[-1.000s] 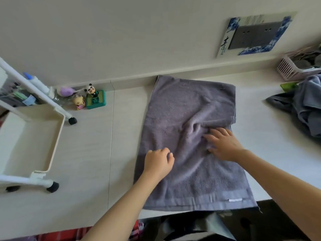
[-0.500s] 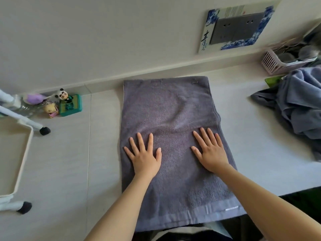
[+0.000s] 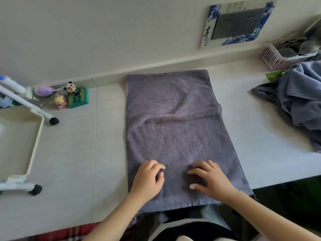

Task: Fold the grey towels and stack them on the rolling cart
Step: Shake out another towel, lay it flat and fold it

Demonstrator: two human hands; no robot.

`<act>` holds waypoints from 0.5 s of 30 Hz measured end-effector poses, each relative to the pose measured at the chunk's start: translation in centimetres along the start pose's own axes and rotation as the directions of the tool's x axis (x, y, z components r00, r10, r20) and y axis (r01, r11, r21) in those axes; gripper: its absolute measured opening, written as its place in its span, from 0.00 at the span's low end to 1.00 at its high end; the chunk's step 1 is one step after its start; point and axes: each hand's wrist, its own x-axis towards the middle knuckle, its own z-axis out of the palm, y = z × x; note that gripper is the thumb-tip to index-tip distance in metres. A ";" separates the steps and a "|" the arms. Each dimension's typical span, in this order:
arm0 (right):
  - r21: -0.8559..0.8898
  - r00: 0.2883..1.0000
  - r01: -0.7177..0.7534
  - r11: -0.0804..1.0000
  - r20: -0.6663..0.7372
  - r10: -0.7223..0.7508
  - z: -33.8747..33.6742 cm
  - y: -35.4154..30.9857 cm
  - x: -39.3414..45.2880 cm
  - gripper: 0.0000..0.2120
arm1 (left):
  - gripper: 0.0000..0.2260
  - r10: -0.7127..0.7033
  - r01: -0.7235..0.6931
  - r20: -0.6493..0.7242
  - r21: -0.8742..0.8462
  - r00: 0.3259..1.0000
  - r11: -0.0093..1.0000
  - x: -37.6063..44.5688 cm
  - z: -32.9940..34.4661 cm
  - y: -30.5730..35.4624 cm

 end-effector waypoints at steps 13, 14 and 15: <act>-0.011 0.987 -0.112 0.994 -0.116 0.110 1.9 -1.4 -3.0 0.18 | 0.21 0.061 -0.061 0.163 0.000 0.985 0.998 -5.6 1.8 0.5; -0.008 0.988 -0.110 0.994 -0.111 0.108 1.8 -1.4 -3.6 0.18 | 0.20 0.059 -0.057 0.156 -0.017 0.986 0.998 -5.9 1.8 0.5; -0.002 0.988 -0.113 0.994 -0.106 0.112 1.7 -1.2 -4.1 0.19 | 0.19 0.052 -0.048 0.147 -0.032 0.988 0.998 -5.9 1.8 0.6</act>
